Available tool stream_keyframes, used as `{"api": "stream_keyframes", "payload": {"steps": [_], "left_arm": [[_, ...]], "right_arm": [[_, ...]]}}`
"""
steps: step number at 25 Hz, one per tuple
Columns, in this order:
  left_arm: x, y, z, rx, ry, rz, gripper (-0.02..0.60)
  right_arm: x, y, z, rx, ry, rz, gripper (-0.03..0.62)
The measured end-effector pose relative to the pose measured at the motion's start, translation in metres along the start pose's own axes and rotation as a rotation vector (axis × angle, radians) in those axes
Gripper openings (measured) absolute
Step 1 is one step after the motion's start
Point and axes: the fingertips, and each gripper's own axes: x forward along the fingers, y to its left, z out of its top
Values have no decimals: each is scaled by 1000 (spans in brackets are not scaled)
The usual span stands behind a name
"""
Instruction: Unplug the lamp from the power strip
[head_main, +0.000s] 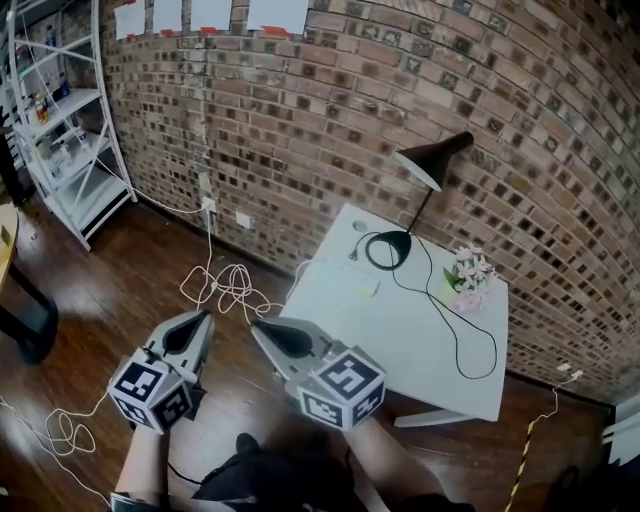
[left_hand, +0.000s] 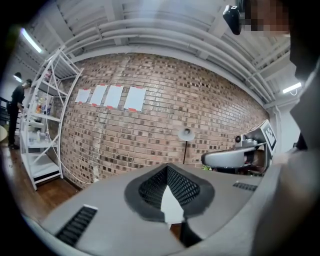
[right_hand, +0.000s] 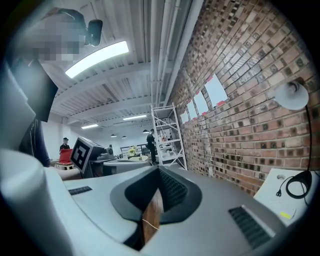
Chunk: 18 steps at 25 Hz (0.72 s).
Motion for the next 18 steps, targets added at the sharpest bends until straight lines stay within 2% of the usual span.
{"api": "stream_keyframes", "payload": {"steps": [10, 18], "left_arm": [[-14, 25, -25, -45, 9, -51, -6], [-4, 9, -27, -31, 32, -116, -6]], "right_arm": [[18, 23, -18, 9, 54, -57, -2], [4, 21, -15, 29, 32, -104, -2]]}}
